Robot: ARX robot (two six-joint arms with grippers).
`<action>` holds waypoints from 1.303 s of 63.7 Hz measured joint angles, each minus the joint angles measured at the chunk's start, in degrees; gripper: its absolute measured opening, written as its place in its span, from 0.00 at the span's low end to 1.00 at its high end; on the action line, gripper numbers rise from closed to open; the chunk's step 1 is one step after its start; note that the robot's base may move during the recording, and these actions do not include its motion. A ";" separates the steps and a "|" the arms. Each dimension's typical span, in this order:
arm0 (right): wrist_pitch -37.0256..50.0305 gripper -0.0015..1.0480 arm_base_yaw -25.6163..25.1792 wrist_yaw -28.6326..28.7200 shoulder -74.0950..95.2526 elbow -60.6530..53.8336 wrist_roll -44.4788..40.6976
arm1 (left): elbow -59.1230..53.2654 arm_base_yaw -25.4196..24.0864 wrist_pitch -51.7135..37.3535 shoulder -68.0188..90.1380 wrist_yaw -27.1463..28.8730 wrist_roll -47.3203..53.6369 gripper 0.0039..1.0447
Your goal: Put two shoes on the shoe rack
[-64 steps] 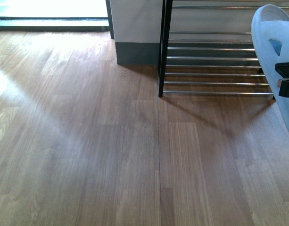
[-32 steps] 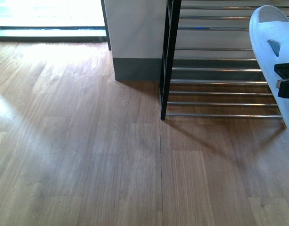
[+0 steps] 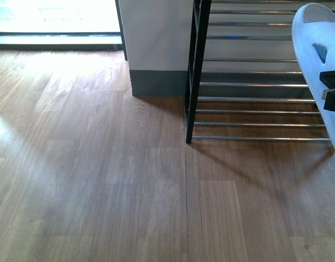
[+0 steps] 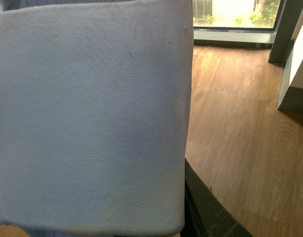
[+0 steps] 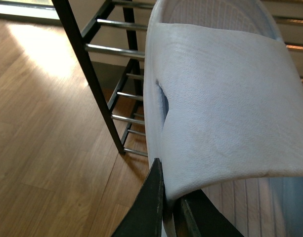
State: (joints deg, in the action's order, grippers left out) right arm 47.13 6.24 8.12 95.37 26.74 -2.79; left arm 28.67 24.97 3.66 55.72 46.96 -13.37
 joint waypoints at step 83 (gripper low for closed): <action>8.55 0.02 -0.02 3.78 2.54 -0.39 3.21 | -0.26 0.00 0.00 0.00 0.15 0.00 0.02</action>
State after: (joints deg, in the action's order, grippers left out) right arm 55.68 6.22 11.90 97.91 26.35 0.43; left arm 28.40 24.97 3.66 55.72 47.11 -13.37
